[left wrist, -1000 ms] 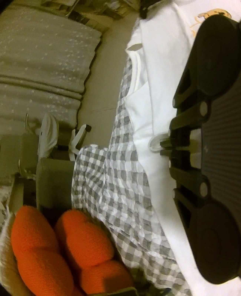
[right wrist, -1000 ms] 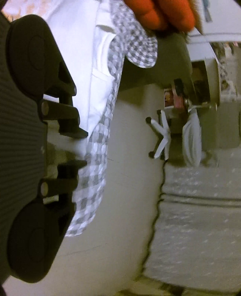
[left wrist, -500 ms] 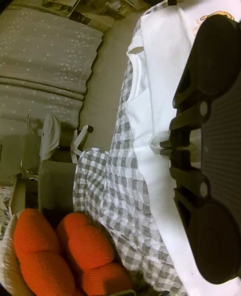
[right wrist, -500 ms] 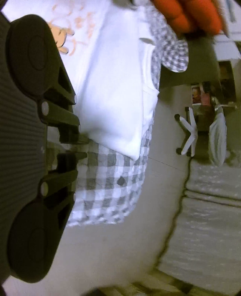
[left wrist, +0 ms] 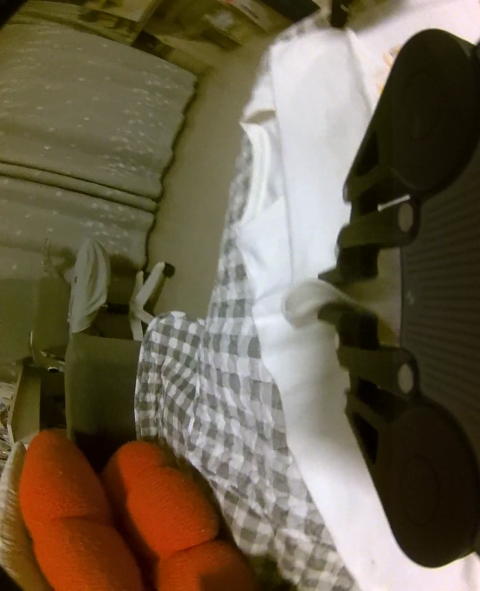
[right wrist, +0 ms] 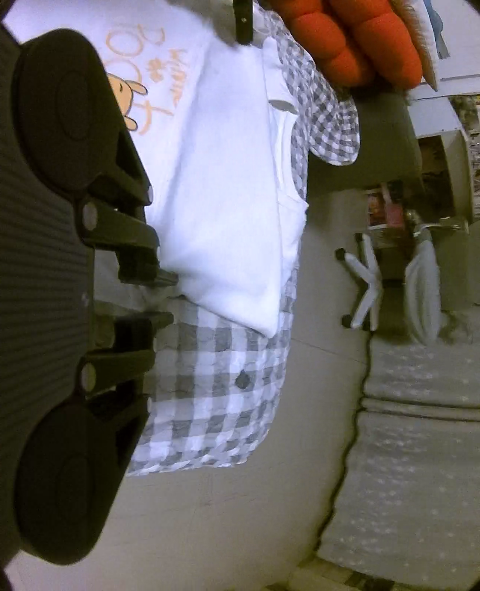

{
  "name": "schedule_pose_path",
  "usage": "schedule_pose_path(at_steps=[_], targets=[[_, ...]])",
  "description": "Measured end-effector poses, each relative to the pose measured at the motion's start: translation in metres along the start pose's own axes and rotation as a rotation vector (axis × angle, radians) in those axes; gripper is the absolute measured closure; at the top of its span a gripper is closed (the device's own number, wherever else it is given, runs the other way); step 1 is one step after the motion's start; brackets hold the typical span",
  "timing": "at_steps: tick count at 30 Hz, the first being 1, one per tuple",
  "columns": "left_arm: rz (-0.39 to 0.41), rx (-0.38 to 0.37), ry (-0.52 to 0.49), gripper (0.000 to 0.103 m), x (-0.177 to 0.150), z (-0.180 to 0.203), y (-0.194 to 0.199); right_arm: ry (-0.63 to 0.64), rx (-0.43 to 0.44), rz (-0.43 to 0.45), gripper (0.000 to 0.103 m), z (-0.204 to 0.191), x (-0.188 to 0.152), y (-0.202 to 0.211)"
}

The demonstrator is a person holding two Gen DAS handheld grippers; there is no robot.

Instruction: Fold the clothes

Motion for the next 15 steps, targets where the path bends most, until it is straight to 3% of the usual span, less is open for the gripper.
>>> schedule_pose_path(at_steps=[3, 7, 9, 15], targets=[[0.027, 0.006, 0.029, 0.1, 0.006, -0.004, 0.009, -0.012, -0.114, -0.003, 0.092, 0.01, 0.005, 0.0], [0.08, -0.016, 0.071, 0.1, 0.02, -0.006, 0.027, -0.047, -0.008, 0.071, 0.091, 0.004, 0.014, 0.016], [0.084, -0.023, 0.085, 0.1, 0.022, -0.007, 0.029, -0.039, 0.024, 0.095, 0.077, 0.0, 0.016, 0.024], [0.069, -0.011, 0.13, 0.1, 0.021, -0.018, 0.031, 0.045, 0.021, 0.033, 0.075, -0.01, 0.002, 0.013]])
Point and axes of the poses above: each gripper's, at about its wrist camera, not at the fingertips, and y roughly against the way its jaws point, z to its right, x to its top, the point moved 8 cm from there along -y, roughly the way its jaws point, and after that the axes turned 11 degrees about -x, right-handed, at the moved point
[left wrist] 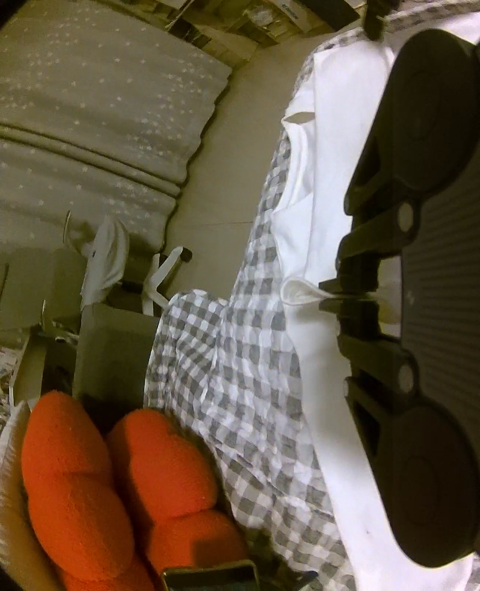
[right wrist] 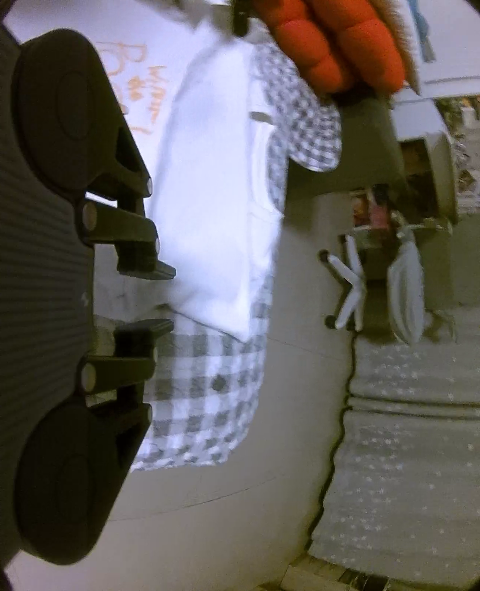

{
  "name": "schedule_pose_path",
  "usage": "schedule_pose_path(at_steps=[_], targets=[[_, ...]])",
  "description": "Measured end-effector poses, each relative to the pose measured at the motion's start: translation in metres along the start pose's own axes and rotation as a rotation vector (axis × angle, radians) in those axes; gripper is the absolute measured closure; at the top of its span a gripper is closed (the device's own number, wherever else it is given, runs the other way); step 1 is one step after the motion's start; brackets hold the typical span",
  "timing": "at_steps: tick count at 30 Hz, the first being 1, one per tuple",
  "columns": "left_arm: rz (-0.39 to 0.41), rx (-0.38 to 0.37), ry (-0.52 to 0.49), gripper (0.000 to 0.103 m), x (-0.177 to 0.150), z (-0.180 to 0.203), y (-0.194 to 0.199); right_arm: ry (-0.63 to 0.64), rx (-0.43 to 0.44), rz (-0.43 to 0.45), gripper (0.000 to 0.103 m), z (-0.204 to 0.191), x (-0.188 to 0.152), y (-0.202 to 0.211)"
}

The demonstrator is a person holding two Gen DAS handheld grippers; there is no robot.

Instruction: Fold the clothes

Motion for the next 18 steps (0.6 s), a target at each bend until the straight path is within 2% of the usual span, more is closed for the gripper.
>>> schedule_pose_path(at_steps=[1, 2, 4, 7, 10, 12, 14, 18], targets=[[0.01, -0.002, -0.001, 0.1, 0.002, 0.0, 0.003, 0.034, 0.0, -0.009, 0.079, -0.003, -0.005, 0.0], [0.021, -0.006, -0.005, 0.1, 0.003, 0.001, 0.006, 0.076, -0.036, -0.011, 0.077, -0.003, -0.008, -0.003], [0.033, -0.014, -0.037, 0.1, 0.004, 0.005, 0.007, 0.065, -0.055, -0.009, 0.076, -0.002, -0.007, 0.0], [0.004, 0.015, -0.091, 0.1, -0.002, 0.006, -0.002, 0.036, -0.048, -0.025, 0.076, 0.002, -0.006, 0.002], [-0.013, 0.02, -0.084, 0.1, -0.005, -0.001, -0.007, 0.028, -0.025, -0.059, 0.076, 0.005, -0.009, -0.002], [-0.011, 0.018, -0.095, 0.1, -0.004, -0.001, -0.004, -0.01, -0.031, -0.012, 0.076, 0.01, -0.001, 0.005], [-0.003, 0.016, -0.135, 0.1, -0.002, 0.004, 0.001, -0.054, -0.047, 0.073, 0.067, 0.017, 0.01, 0.015], [-0.025, 0.027, -0.154, 0.1, -0.004, 0.003, -0.002, -0.098, -0.001, 0.042, 0.066, 0.011, 0.01, -0.003]])
Point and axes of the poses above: each gripper's, at about its wrist camera, not at the fingertips, and y roughly against the way its jaws point, z to its right, x to its top, the point moved 8 cm from there along -y, roughly the way its jaws point, and after that the axes turned 11 degrees about -x, right-handed, at the moved point
